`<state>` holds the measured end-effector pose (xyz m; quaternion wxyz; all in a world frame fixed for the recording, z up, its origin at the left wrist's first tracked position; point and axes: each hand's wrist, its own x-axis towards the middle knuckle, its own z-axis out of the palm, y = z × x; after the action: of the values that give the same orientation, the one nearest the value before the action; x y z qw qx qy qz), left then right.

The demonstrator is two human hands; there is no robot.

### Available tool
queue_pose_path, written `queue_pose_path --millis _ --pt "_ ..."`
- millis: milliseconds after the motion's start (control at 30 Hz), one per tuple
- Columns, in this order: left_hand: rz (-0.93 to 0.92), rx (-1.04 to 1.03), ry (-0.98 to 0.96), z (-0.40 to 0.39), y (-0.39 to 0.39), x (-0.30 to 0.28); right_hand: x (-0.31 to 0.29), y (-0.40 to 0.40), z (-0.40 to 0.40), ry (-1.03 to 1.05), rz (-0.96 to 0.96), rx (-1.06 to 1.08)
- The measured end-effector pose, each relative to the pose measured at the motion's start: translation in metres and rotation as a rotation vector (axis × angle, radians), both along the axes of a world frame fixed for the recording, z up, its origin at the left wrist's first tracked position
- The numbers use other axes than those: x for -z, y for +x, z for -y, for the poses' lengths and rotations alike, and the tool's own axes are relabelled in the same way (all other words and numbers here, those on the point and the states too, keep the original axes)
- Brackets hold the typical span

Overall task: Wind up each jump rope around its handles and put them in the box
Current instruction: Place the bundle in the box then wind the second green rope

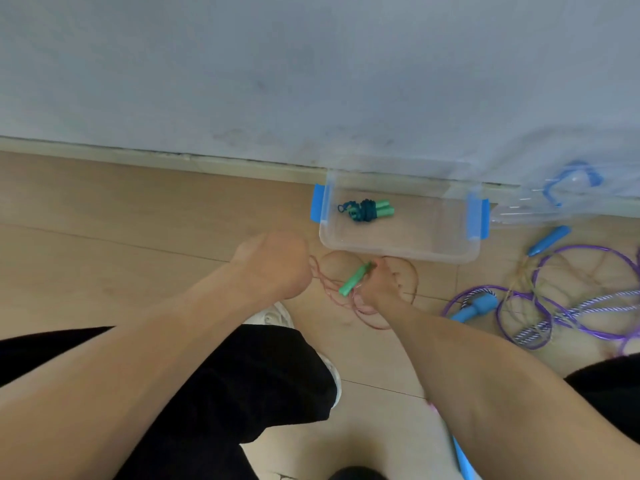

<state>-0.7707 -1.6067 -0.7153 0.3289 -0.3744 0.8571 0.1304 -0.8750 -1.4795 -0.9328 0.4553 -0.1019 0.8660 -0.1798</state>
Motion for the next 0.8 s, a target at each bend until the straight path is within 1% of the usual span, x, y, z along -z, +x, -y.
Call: queue_pose_path --millis 33,100,200,300,367,467,600,667,733,800 --pt "-0.002 0.002 0.005 0.002 -0.002 -0.002 0.002 -0.002 0.002 -0.022 0.029 0.076" --pt "-0.003 0.012 0.010 0.007 -0.004 -0.003 0.007 -0.002 0.007 -0.066 0.016 0.185" --pt "-0.009 0.023 -0.001 0.010 -0.002 -0.002 0.005 0.004 0.020 -0.107 -0.001 0.236" --pt "-0.001 0.005 0.013 0.010 0.004 -0.001 0.004 0.009 0.026 -0.092 0.101 0.289" --pt "0.020 0.016 0.020 0.009 0.005 -0.002 0.004 0.011 0.027 -0.031 0.128 0.289" --pt "0.050 0.043 0.021 0.008 0.005 -0.001 0.001 0.010 0.030 -0.011 0.123 0.300" --pt "0.027 0.062 0.037 0.003 -0.006 -0.006 -0.005 0.006 0.017 -0.010 0.203 0.361" --pt "0.006 0.061 0.025 -0.002 -0.019 -0.018 -0.018 0.000 0.004 -0.008 0.181 0.367" --pt "-0.022 0.078 0.017 -0.008 -0.035 -0.030 -0.035 -0.002 -0.014 0.005 0.209 0.325" --pt "-0.042 0.096 0.035 -0.019 -0.050 -0.044 -0.048 -0.003 -0.038 0.056 0.293 0.227"
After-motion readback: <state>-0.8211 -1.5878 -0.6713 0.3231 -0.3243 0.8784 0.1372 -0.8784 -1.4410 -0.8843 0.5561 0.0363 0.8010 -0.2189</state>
